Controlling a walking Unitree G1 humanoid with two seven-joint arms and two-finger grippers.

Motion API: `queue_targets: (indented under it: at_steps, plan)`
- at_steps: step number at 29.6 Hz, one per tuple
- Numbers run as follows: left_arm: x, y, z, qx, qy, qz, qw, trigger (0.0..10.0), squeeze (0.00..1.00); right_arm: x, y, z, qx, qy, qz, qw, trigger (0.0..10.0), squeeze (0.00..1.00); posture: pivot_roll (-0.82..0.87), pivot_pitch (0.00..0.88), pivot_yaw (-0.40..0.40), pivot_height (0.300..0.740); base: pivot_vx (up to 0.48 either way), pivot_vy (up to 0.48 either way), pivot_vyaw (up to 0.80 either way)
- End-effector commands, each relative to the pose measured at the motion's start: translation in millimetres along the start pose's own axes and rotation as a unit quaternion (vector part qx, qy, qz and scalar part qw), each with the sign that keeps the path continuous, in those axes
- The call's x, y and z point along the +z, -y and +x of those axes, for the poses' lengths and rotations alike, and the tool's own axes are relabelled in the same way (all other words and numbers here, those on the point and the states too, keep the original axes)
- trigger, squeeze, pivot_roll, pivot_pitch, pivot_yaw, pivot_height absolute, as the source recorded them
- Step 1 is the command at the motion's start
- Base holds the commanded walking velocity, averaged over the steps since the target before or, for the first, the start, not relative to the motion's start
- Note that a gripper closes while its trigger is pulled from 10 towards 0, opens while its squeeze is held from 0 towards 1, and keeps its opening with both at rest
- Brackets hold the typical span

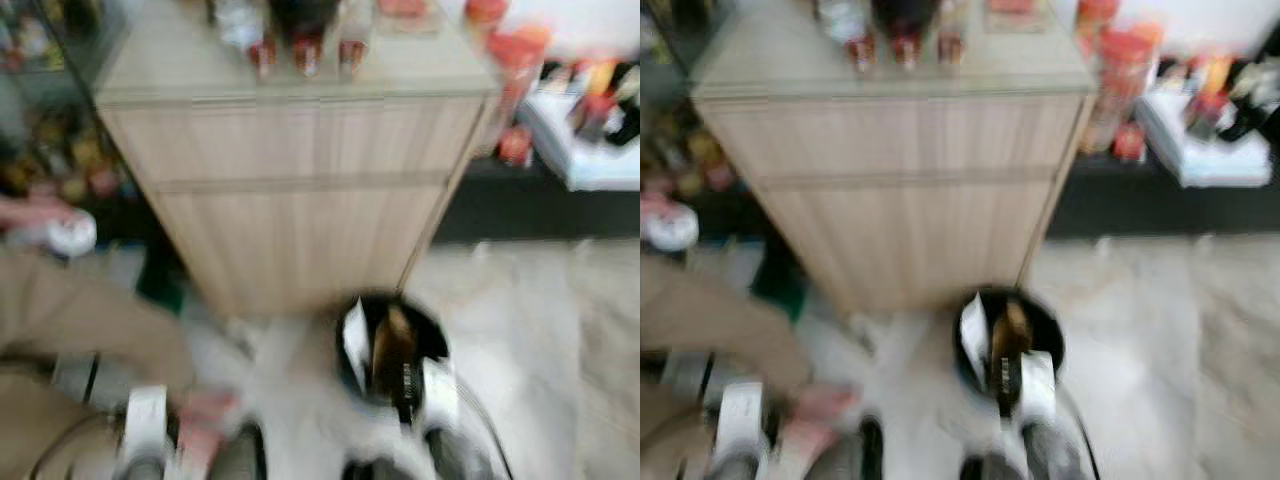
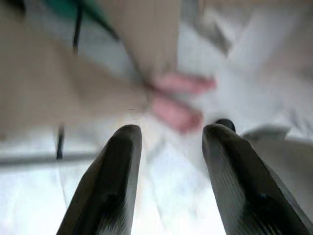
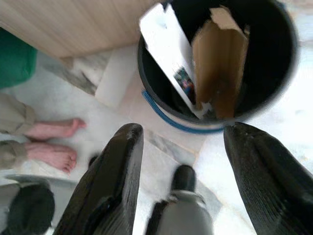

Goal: Picking trash to rubbish bin

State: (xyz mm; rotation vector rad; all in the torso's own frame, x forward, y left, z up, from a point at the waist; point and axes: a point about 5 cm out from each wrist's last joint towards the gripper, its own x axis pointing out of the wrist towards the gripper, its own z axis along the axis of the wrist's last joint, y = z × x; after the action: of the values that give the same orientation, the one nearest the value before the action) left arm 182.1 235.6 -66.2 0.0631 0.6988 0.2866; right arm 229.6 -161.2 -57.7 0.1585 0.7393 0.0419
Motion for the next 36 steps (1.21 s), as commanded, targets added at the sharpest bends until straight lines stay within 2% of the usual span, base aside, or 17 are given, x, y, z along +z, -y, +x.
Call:
queue_targets:
  at_steps: [1,18,29,36]
  plan:
    - [5.0,-4.6,2.3,0.006,0.005,-0.001,1.0,10.0,0.0,-13.2,1.4,-3.4,-0.004,-0.021,0.007,1.0,10.0,0.0,0.16,0.19,-0.042,0.74,-0.304,0.0,0.0]
    - [7.9,-2.6,3.7,0.005,0.006,-0.004,1.0,10.0,0.0,-25.5,11.4,-9.2,-0.019,-0.035,0.016,0.999,10.0,0.0,0.14,0.204,-0.046,0.74,-0.297,0.0,0.0]
    - [9.3,-0.5,4.4,0.003,0.006,-0.003,1.0,10.0,0.0,-27.1,13.3,-9.9,-0.024,-0.039,0.023,0.999,10.0,0.0,0.14,0.202,-0.048,0.74,0.0,0.0,0.0]
    - [10.2,-0.5,4.8,0.002,0.007,-0.003,1.0,10.0,0.0,-27.0,12.0,-9.5,-0.021,-0.04,0.027,0.999,10.0,0.0,0.14,0.202,-0.045,0.74,0.0,0.0,-0.78]
